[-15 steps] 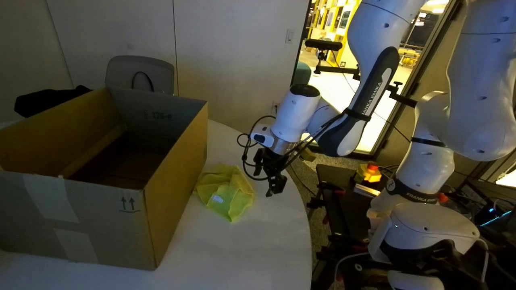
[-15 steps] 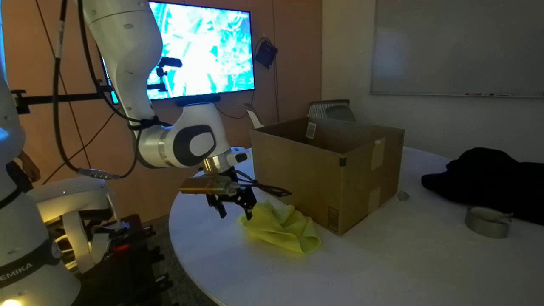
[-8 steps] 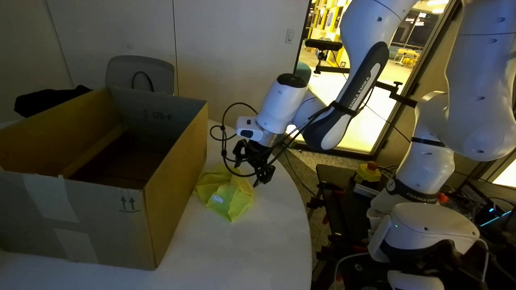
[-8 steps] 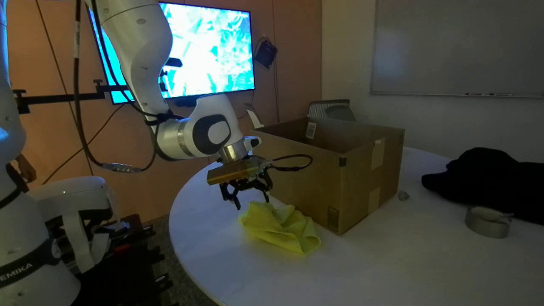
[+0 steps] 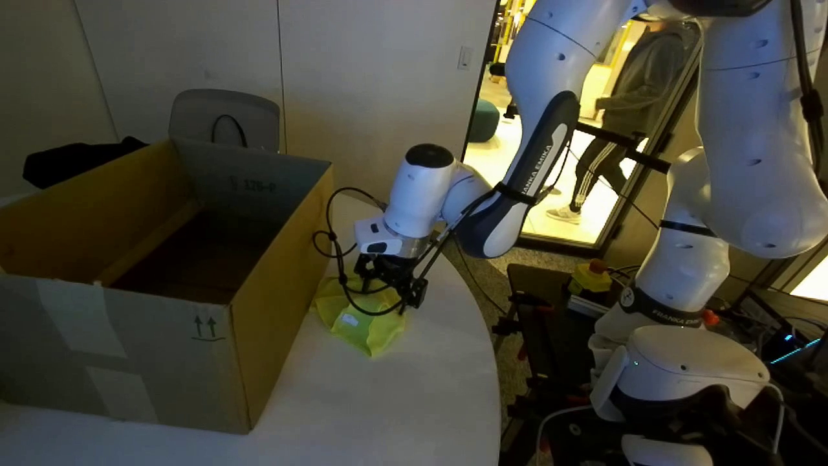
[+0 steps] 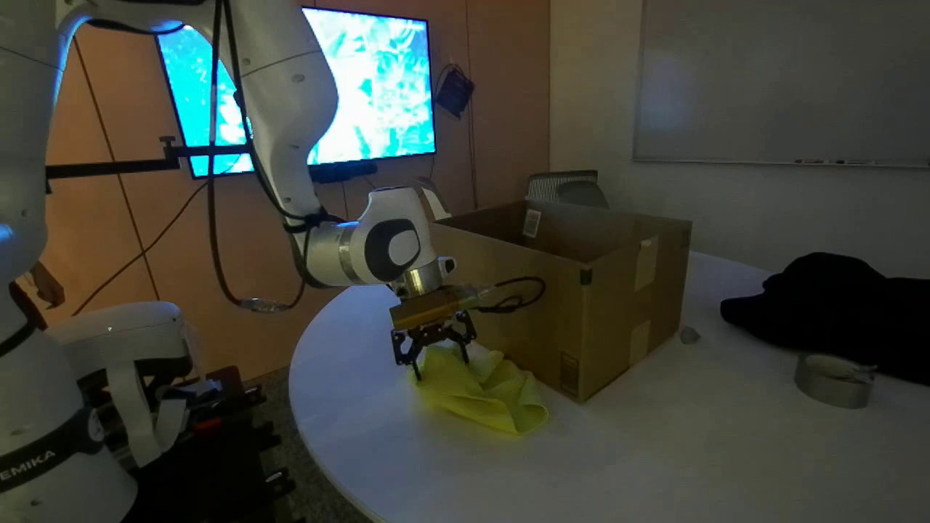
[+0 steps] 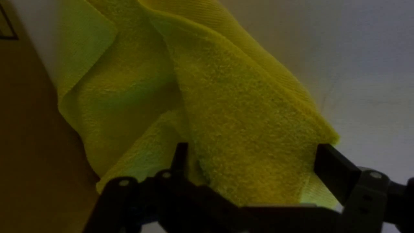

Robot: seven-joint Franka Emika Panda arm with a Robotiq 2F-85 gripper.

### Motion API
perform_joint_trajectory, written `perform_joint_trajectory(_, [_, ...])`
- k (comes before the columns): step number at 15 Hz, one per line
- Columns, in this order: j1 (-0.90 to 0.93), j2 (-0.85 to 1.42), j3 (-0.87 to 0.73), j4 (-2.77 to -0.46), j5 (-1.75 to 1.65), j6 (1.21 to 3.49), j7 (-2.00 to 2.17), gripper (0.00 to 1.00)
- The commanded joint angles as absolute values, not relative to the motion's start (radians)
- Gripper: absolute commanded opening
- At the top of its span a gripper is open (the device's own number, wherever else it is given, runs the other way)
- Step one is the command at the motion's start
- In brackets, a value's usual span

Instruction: Put the marker on the towel, fold the towel, and then put the folded towel in the box

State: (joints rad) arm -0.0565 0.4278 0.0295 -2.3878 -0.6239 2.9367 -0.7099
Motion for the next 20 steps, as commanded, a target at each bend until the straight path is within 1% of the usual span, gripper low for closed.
perform_joint_trajectory(1, [-0.056, 0.508, 0.016, -2.297, -0.629, 2.905, -0.77, 1.0])
perform_joint_trajectory(6, [-0.034, 0.563, -0.036, -2.265, -0.644, 2.916, -0.735, 1.0])
perform_joint_trajectory(7, [-0.037, 0.57, -0.039, -2.266, -0.64, 2.921, -0.734, 0.96])
perform_joint_trajectory(8, [-0.044, 0.573, -0.037, -2.271, -0.635, 2.922, -0.739, 0.72])
perform_joint_trajectory(10, [-0.043, 0.579, -0.043, -2.275, -0.633, 2.926, -0.73, 0.7])
perform_joint_trajectory(11, [-0.048, 0.581, -0.04, -2.279, -0.628, 2.925, -0.731, 0.64])
perform_joint_trajectory(12, [-0.049, 0.58, -0.041, -2.281, -0.627, 2.925, -0.73, 0.53])
perform_joint_trajectory(14, [-0.059, 0.572, -0.035, -2.289, -0.618, 2.926, -0.731, 0.38])
perform_joint_trajectory(16, [-0.068, 0.549, -0.025, -2.301, -0.599, 2.907, -0.727, 0.26])
perform_joint_trajectory(17, [-0.066, 0.534, -0.028, -2.31, -0.593, 2.903, -0.715, 0.17])
perform_joint_trajectory(18, [-0.074, 0.507, -0.017, -2.326, -0.568, 2.884, -0.707, 0.11])
perform_joint_trajectory(19, [-0.079, 0.484, -0.01, -2.342, -0.544, 2.872, -0.696, 0.08])
perform_joint_trajectory(20, [-0.084, 0.455, -0.003, -2.366, -0.518, 2.862, -0.686, 0.11])
